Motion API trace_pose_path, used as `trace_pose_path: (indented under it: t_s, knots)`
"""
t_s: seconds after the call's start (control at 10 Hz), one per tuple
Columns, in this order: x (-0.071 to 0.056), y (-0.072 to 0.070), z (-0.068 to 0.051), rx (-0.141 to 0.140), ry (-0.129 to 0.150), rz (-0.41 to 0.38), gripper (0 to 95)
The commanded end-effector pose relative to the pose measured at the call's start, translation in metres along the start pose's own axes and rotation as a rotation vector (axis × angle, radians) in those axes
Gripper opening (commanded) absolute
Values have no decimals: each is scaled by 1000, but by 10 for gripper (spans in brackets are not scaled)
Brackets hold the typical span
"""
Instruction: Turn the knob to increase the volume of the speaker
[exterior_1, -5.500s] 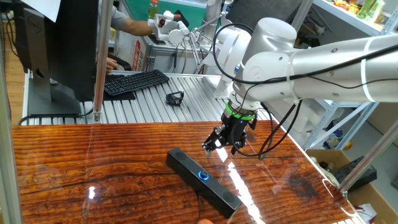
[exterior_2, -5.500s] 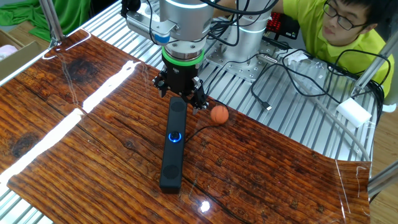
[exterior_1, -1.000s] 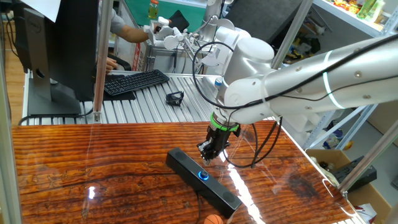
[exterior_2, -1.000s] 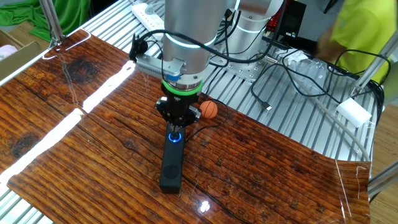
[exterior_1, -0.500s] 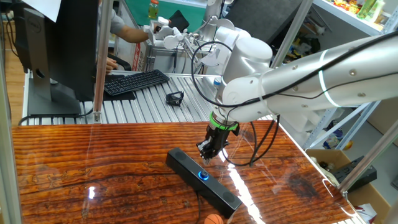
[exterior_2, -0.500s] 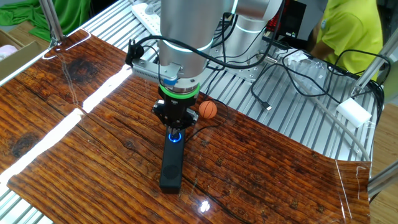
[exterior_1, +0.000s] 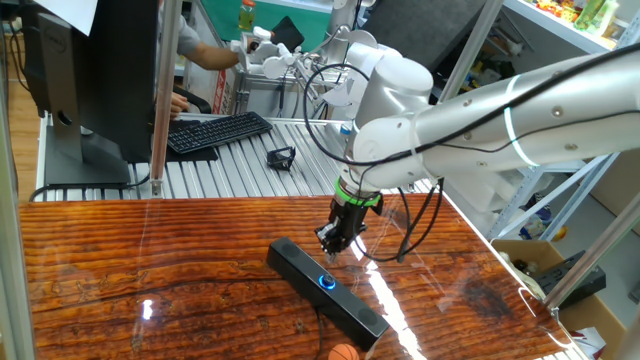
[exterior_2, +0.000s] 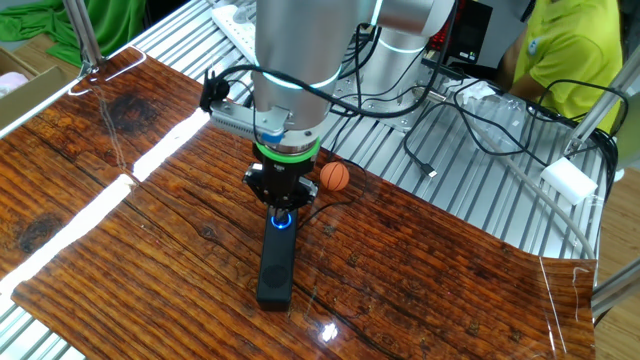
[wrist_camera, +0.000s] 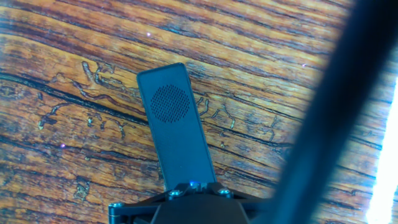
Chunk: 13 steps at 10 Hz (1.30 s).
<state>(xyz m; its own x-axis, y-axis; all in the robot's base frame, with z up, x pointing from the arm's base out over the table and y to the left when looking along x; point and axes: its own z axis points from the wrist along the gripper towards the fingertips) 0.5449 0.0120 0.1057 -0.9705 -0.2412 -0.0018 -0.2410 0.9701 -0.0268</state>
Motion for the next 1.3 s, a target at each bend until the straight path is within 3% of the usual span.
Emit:
trace_pose_path:
  t_s: [0.1,0.4,0.8,1.3]
  knots:
    - [1,-1,1,1,10,1,0]
    - [0,0,11,-1,11,1,0]
    - [1,0,15,-4,18,1,0]
    - [11,-4,25,-7,24,8,0]
